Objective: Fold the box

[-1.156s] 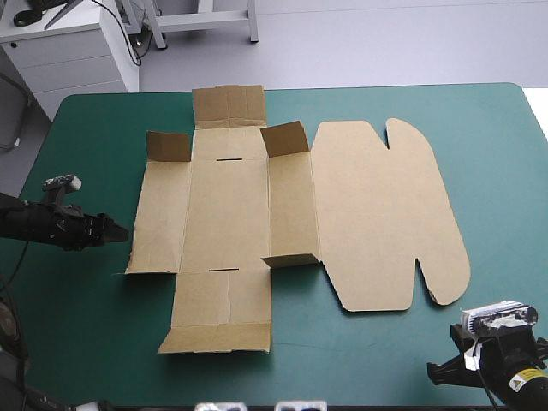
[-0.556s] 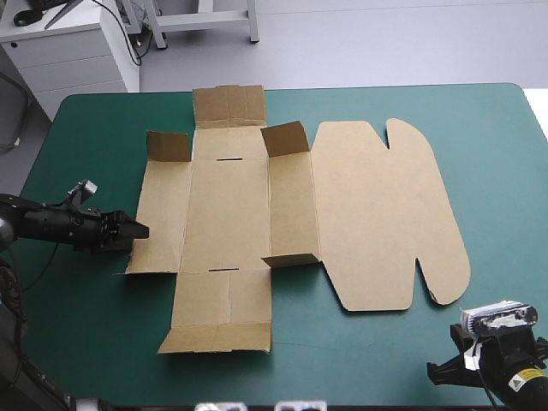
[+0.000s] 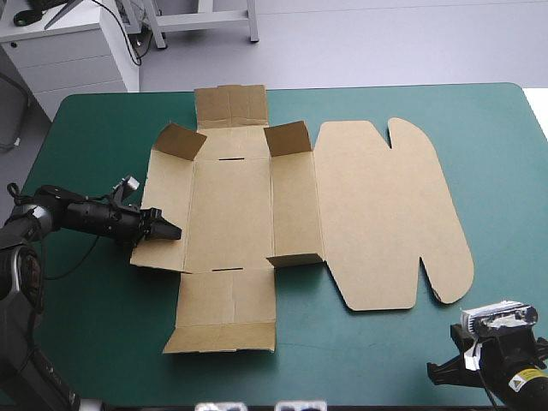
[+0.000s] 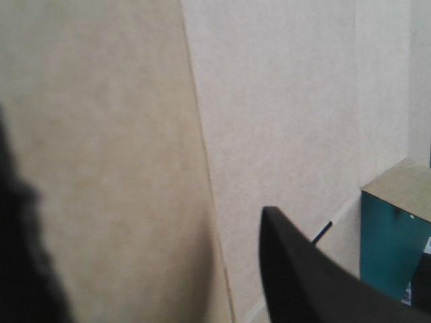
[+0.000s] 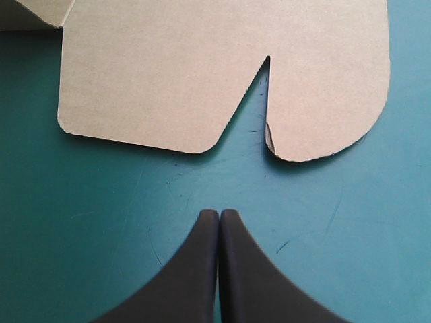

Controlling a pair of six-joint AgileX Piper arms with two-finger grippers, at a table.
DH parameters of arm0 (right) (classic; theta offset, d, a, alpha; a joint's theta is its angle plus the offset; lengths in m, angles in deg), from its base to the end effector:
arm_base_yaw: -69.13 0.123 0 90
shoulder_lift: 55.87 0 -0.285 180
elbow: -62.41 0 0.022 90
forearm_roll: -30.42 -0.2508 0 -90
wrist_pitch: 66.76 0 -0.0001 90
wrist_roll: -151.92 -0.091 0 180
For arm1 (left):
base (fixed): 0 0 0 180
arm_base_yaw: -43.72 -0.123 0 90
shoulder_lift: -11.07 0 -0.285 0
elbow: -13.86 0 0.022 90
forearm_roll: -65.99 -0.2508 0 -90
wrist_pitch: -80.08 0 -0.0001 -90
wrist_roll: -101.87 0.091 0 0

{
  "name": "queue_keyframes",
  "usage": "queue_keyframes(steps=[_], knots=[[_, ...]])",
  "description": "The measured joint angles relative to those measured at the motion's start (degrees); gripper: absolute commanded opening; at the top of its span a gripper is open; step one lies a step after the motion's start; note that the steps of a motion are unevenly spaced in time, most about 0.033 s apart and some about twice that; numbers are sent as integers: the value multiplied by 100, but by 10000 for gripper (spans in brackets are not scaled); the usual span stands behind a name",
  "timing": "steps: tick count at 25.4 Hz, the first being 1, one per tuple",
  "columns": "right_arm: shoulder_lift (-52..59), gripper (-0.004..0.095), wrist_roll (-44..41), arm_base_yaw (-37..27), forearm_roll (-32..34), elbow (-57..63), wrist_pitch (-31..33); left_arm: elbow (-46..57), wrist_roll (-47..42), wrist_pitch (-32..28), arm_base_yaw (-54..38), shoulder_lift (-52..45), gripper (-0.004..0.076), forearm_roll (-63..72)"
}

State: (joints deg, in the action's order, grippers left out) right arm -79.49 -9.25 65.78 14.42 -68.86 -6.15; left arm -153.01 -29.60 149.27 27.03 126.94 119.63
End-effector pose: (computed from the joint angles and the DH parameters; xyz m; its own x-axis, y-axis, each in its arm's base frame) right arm 0.0380 0.0197 0.2750 -0.6331 -0.1455 -0.7603 -0.2447 0.9694 0.0182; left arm 0.3323 0.0281 0.1792 -0.9818 -0.0284 -0.1878 0.1207 0.6699 -0.7326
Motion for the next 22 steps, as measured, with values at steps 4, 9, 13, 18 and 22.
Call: queue_keyframes(steps=[4, 9, 13, 18, 22], knots=[[0, -19, 0, 0, 0, 0, 0, 43, 107, -51, 11, 26, -8, -19], [0, -19, 0, 0, 0, 0, 0, 26, 219, 11, 22, 26, -8, 46], [0, -19, 0, 0, 0, 0, 0, -20, 335, 34, 34, 40, -8, 90], [0, -19, 0, 0, 0, 0, 0, -732, 438, -56, 419, -289, -8, -178], [0, -19, 0, 0, 0, 0, 0, -1787, 96, 14, 989, -681, -8, -754]])
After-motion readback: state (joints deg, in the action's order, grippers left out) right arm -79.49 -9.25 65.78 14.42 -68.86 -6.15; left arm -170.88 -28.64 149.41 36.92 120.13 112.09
